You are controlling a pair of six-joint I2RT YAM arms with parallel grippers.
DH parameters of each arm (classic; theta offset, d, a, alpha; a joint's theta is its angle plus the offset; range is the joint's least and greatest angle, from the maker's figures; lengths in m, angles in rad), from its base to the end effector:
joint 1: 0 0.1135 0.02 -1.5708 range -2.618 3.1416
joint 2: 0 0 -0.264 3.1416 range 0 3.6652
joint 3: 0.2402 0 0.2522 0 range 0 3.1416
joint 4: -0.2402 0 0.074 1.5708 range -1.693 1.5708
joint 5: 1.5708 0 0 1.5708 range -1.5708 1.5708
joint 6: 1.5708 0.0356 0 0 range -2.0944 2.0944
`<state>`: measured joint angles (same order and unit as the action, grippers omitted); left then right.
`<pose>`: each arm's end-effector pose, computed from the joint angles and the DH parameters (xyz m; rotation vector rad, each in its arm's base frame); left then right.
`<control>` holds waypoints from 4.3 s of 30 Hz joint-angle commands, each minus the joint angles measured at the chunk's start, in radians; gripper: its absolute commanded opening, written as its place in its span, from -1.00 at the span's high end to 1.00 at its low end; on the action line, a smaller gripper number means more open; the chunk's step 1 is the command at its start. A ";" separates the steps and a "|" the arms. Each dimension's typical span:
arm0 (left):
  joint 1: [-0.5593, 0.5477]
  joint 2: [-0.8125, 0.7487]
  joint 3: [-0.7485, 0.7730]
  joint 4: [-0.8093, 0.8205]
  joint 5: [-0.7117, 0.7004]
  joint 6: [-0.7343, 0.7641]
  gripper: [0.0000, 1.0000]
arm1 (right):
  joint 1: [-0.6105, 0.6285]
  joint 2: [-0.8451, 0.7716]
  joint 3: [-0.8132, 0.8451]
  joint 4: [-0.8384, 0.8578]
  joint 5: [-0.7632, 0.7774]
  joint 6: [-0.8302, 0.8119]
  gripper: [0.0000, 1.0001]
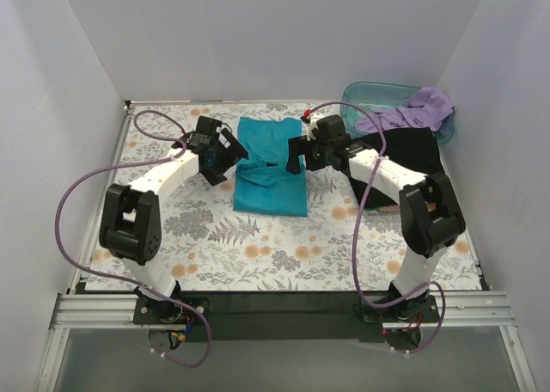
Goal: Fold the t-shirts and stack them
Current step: Fold the tshirt
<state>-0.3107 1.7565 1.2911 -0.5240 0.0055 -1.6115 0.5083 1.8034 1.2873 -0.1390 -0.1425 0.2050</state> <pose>0.3568 -0.1148 0.2251 -1.6537 2.1773 -0.6749 0.3558 0.2040 0.2351 -0.4224 2.2350 0.5431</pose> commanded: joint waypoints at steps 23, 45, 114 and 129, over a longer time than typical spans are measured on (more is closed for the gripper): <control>0.012 -0.549 -0.573 -0.070 -0.116 -0.068 -0.96 | 0.314 0.450 0.489 -0.025 0.724 -0.415 -0.97; 0.021 -0.188 -0.349 0.117 -0.018 0.033 -0.96 | 0.087 0.170 0.362 -0.022 0.264 -0.057 -0.97; -0.222 -0.921 -0.544 -0.169 -0.246 -0.235 1.00 | 0.299 -0.865 -0.628 0.021 0.273 0.335 0.97; 0.008 -0.352 -0.165 0.019 -0.148 -0.044 1.00 | -0.046 -0.388 -0.243 0.128 -0.098 0.194 0.97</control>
<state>-0.3523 1.3533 1.0550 -0.5484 -0.1375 -1.7294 0.5167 1.3617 0.9543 -0.0471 -0.1833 0.4477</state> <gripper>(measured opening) 0.031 0.022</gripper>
